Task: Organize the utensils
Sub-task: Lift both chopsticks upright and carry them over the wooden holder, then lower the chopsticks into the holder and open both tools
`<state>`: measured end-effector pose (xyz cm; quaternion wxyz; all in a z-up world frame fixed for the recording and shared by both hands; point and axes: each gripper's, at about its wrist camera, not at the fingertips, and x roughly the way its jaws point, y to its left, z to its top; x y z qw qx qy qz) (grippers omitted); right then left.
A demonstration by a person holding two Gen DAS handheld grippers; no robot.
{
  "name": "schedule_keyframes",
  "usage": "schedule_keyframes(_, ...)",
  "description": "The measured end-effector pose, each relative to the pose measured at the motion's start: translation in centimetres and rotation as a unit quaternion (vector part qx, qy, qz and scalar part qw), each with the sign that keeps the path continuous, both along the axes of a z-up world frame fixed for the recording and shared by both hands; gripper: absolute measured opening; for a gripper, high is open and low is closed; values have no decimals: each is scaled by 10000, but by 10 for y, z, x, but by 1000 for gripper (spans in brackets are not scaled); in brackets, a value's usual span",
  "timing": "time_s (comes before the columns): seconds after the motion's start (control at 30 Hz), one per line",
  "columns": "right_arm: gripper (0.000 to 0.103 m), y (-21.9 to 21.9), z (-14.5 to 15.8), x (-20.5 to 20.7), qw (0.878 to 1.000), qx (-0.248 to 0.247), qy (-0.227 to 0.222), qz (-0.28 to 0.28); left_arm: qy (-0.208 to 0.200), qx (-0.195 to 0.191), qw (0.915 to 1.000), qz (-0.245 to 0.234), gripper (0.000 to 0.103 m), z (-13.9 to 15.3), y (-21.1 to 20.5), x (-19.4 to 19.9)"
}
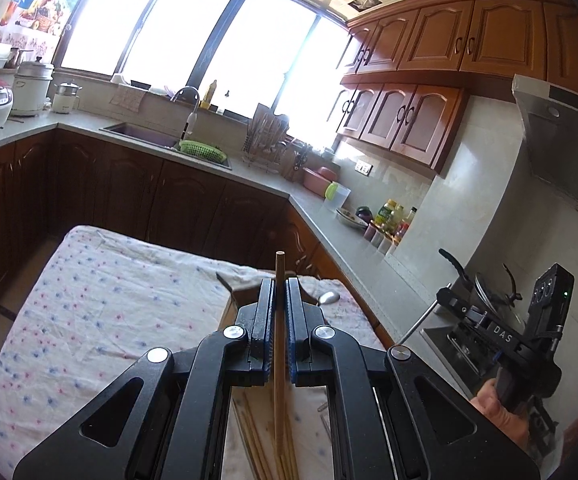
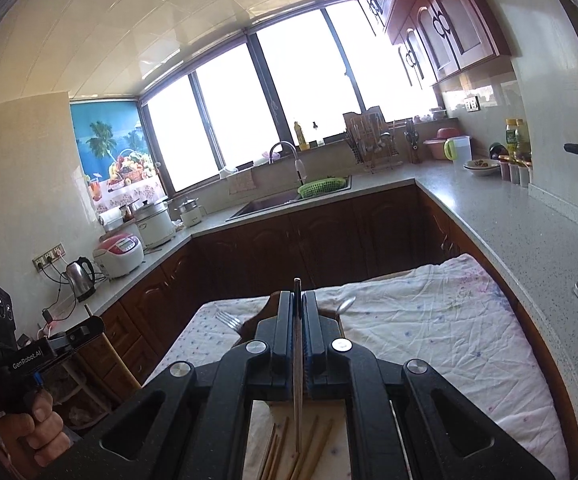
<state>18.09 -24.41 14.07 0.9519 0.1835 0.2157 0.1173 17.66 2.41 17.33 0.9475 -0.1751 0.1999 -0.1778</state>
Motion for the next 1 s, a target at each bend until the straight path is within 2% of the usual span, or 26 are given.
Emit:
schedule_keyframes(0.2,4,-8,24,41,9993,65,-260,-253,-424,-82,9985,340,4,31,2,35)
schedule_keyframes(0.37,4,-16,16,78,9986,134,-224,-466,-599,-54,9960,654,4,34,-2,68)
schedule_keyframes(0.53,4,-14,-6,99,9982,165,-136,-566,-442,-264,9952,837,4,10,-2,102)
schedule_keyframes(0.73,4,-3,-45,105,9982,212,71,-548,-156,-422,9949,907,4,-33,-8,119)
schedule_keyframes(1.0,5,8,-82,112,9978,142,502,-410,301,-161,9974,638,5,-75,-21,131)
